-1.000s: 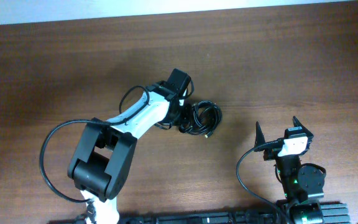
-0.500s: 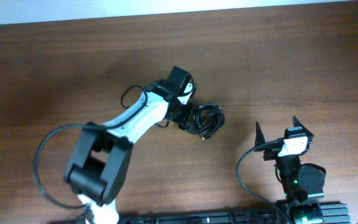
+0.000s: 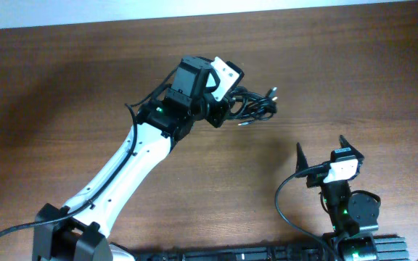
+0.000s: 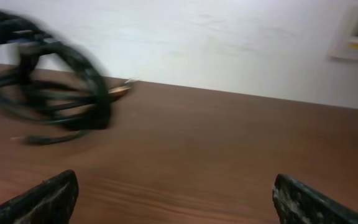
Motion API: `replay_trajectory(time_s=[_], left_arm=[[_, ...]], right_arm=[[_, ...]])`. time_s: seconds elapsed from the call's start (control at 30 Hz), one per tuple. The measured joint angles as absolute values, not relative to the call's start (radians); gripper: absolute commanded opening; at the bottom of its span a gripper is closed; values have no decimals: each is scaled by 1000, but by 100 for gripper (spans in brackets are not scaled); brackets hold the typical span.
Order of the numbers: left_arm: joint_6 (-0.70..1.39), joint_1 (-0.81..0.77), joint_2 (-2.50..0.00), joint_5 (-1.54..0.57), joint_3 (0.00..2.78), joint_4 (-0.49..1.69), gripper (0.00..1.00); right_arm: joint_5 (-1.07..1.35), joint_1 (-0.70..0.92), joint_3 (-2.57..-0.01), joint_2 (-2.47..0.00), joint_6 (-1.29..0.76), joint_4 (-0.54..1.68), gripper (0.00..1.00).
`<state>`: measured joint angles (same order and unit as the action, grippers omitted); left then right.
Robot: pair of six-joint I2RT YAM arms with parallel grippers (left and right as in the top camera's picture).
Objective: Untangle cables
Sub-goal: 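Lift the cable bundle up with the left gripper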
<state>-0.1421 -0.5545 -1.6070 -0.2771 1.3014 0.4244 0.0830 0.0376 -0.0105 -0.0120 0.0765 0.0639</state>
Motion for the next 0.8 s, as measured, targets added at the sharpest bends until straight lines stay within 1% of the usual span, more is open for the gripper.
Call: replay_trajectory(time_s=[0.17, 0.3, 0.6, 0.8], left_arm=[[-86, -554, -1604, -385, 1301, 327, 0], [-41, -554, -1577, -436, 1301, 307, 0], [-29, -554, -1459, -483, 1301, 285, 0], [62, -554, -1421, -489, 1301, 236, 0]], right_arm=[[226, 38, -33, -12, 24, 75, 99], [280, 38, -180, -12, -35, 177, 99], [238, 38, -563, -19, -56, 574, 99], [208, 38, -772, -136, -62, 686, 99]])
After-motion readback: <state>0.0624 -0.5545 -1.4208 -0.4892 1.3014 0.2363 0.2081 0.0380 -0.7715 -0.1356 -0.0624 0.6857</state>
